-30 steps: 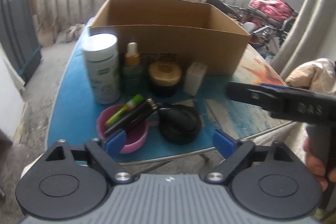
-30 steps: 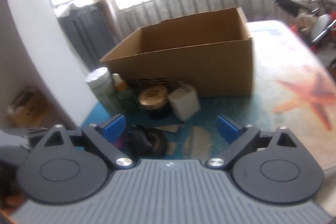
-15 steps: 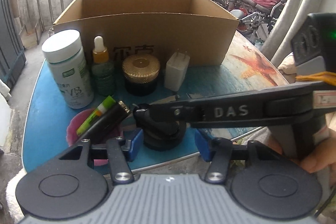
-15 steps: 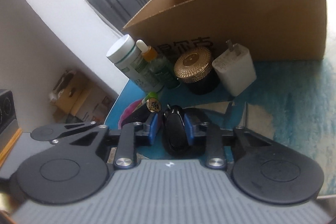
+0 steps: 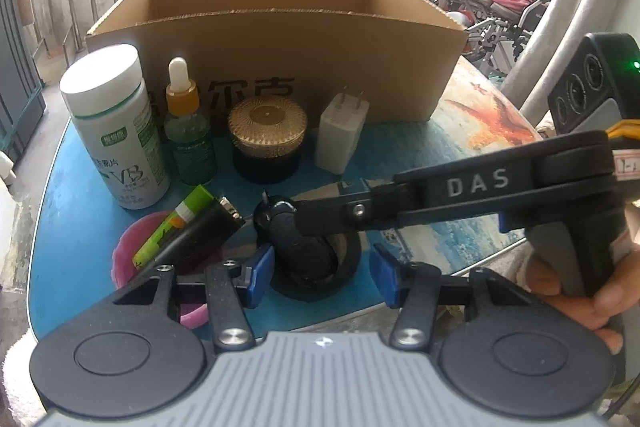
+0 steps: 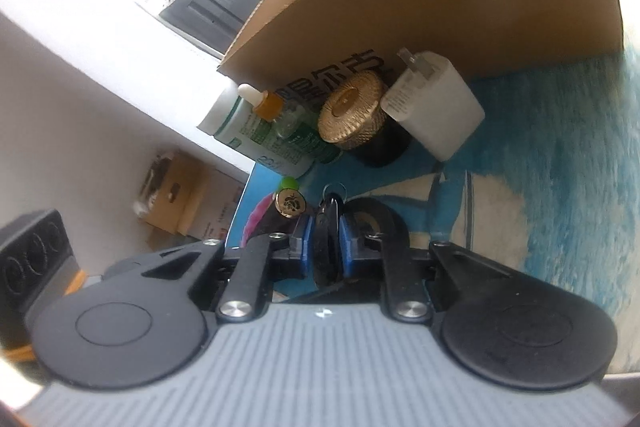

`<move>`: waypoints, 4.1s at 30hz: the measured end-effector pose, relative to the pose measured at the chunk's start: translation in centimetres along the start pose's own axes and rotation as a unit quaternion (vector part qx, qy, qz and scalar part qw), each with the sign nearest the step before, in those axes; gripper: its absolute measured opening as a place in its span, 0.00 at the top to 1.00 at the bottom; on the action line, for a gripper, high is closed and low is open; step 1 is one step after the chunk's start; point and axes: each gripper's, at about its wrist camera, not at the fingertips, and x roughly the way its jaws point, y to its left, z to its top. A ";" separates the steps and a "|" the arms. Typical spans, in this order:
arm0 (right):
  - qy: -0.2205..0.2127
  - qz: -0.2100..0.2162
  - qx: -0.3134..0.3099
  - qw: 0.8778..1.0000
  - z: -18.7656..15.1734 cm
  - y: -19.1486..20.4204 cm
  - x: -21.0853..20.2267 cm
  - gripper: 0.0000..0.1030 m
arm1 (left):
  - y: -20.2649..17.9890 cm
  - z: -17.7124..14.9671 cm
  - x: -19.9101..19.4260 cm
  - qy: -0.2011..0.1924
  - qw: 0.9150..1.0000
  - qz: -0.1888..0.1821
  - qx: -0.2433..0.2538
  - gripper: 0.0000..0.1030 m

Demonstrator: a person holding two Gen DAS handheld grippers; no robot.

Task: Organize rigid objects
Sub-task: 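Reach the right tool into the pink bowl and grasp a black cylinder, then carry the black cylinder into the cardboard box and open the right tool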

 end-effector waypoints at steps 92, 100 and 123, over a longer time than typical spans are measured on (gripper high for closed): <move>0.068 -0.021 0.052 0.996 28.4 2.8 12.1 0.85 | 11.2 25.0 6.8 0.083 0.990 0.052 -0.105 0.71; 0.083 -0.022 0.084 0.993 30.2 -0.3 17.1 0.86 | 12.8 25.8 9.0 0.095 0.985 0.077 -0.125 0.66; 0.045 -0.028 0.089 0.995 31.1 -0.2 20.1 0.81 | 11.8 26.3 5.0 0.030 0.987 0.098 -0.121 0.48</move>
